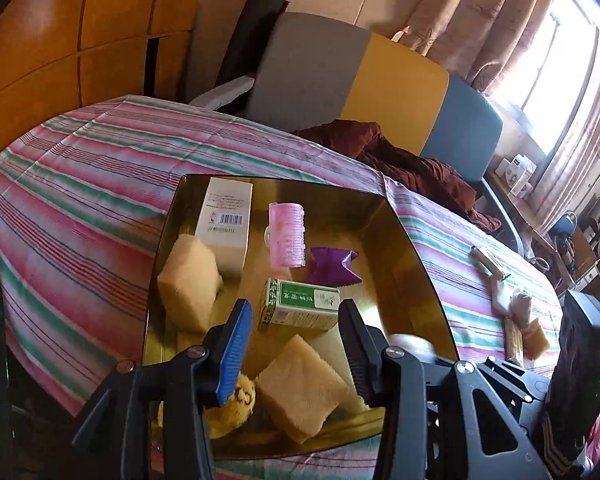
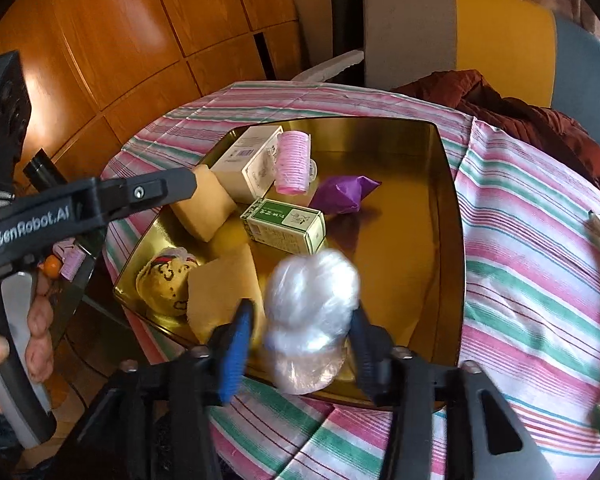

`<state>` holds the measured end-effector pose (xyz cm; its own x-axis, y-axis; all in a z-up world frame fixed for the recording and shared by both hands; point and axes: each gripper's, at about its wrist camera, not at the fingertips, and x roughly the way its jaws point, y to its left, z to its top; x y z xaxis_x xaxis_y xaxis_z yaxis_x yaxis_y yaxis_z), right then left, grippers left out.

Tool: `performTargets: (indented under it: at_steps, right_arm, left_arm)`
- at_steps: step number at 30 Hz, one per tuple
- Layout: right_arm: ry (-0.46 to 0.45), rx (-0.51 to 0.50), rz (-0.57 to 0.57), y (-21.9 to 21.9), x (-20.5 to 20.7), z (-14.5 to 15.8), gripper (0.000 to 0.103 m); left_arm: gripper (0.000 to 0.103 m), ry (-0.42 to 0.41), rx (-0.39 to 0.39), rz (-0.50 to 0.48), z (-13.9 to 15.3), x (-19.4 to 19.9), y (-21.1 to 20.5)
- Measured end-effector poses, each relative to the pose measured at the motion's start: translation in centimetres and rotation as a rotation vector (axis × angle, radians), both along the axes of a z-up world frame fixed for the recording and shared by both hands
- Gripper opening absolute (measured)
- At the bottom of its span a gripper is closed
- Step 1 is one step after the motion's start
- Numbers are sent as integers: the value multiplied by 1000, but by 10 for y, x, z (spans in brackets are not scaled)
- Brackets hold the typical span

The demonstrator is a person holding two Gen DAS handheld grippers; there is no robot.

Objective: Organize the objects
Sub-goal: 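Carry packet and wrapped bundle into the gold tray and open both tools, then move both tools back toward the remaining items on the cloth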

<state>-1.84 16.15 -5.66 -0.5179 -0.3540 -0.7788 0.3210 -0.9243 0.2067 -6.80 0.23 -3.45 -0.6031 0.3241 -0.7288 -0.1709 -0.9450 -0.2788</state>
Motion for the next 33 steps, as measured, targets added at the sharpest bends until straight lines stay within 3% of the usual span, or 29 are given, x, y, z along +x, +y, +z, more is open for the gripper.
performTargets:
  at_steps: [5, 9, 20, 33]
  right_arm:
    - [0, 10, 9, -4, 0, -2, 55]
    - [6, -18, 11, -4, 1, -1, 77]
    - [16, -7, 4, -3, 9, 4, 77]
    - [71, -30, -113, 26, 20, 21, 93]
  left_arm:
    - [45, 2, -10, 0, 0, 6, 0]
    - [46, 25, -28, 7, 5, 12, -1]
    - [46, 104, -99, 14, 18, 27, 5]
    - [46, 105, -121, -12, 19, 37, 13]
